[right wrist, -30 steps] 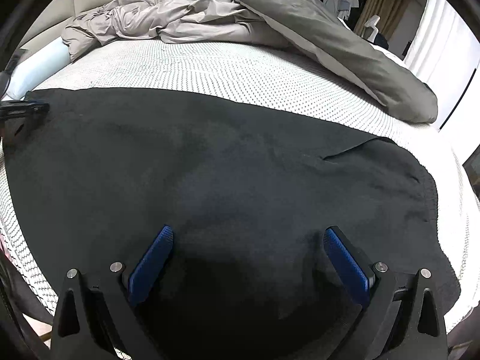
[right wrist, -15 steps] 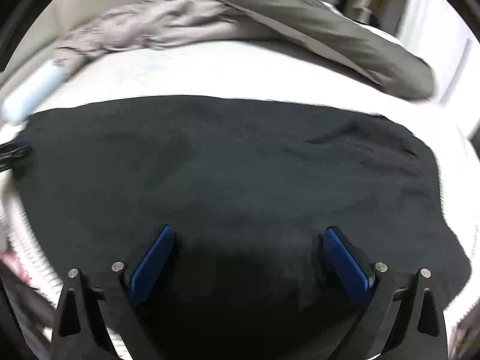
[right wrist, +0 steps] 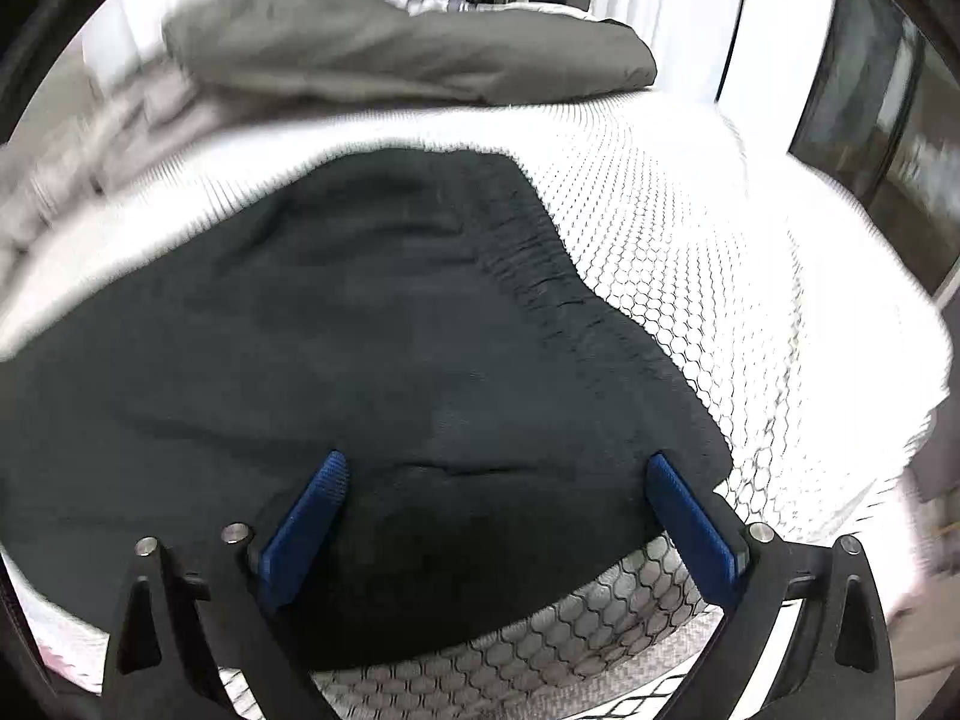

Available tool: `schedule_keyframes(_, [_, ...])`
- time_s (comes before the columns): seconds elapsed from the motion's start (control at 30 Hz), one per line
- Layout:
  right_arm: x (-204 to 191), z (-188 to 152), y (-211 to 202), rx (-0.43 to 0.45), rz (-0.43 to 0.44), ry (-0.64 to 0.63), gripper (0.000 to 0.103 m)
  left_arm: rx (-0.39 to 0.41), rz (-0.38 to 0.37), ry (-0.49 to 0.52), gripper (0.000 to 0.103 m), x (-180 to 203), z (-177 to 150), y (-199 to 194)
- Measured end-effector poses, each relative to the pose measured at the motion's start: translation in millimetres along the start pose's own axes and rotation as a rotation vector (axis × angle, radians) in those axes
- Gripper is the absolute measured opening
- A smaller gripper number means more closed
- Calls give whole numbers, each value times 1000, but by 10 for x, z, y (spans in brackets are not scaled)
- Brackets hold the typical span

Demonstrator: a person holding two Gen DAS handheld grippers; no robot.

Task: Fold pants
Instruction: 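Grasp the elastic waistband of the black pants with the right gripper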

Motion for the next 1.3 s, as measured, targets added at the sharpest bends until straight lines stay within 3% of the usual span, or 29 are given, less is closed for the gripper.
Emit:
schedule_keyframes(0.17, [318,-171,-225,16,350,272,100,100,-69,-18,82,76,296,-51])
schedule_keyframes(0.3, [330,-141,-48,-8,595,388,96,90,-91,10,82,321,430,33])
schedule_keyframes(0.5, [340,149,321,39,634,472,89,62,-77,23,82,557,545,244])
schedule_keyframes(0.57, [379,251,339,75,579,467,66,63,-69,25,81,593,561,287])
schedule_keyframes(0.6, [386,276,356,81,531,458,41,64,-65,25,82,602,569,304])
schedule_keyframes(0.67, [341,320,340,80,461,449,32,64,-58,21,82,594,578,321])
schedule_keyframes(0.77, [-5,510,16,168,294,302,22,64,-44,-11,82,492,584,323])
schedule_keyframes(0.8, [-181,560,-110,191,278,250,20,65,-39,-27,81,440,578,307])
schedule_keyframes(0.9, [-1185,698,-539,244,394,40,19,78,-26,-79,82,234,534,229])
schedule_keyframes(0.97, [-2007,605,-682,212,480,-154,21,74,-19,-120,81,84,488,206])
schedule_keyframes(1.0, [-2431,479,-702,172,534,-260,30,69,-22,-157,81,-25,458,200])
schedule_keyframes(1.03, [-2869,289,-690,114,608,-391,50,67,-25,-183,81,-94,435,188])
schedule_keyframes(1.1, [-3347,-64,-590,-3,647,-586,64,74,-42,-241,81,-249,404,151])
schedule_keyframes(1.13, [-3509,-281,-476,-66,573,-699,64,84,-50,-272,81,-327,393,125])
schedule_keyframes(1.2, [-3583,-499,-377,-101,504,-820,64,103,-70,-318,81,-432,380,88])
schedule_keyframes(1.3, [-3375,-489,-493,-83,550,-778,64,105,-145,-341,81,-452,384,68])
Point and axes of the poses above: each gripper's, at about its wrist camera, not at the fingertips, and y roughly the way its jaws point, x to its right, z to its top, the point moved 7 cm from there along y, roughly the way its jaws point, and after that the axes turned 8 degrees about -x, right-handed, at the moved point
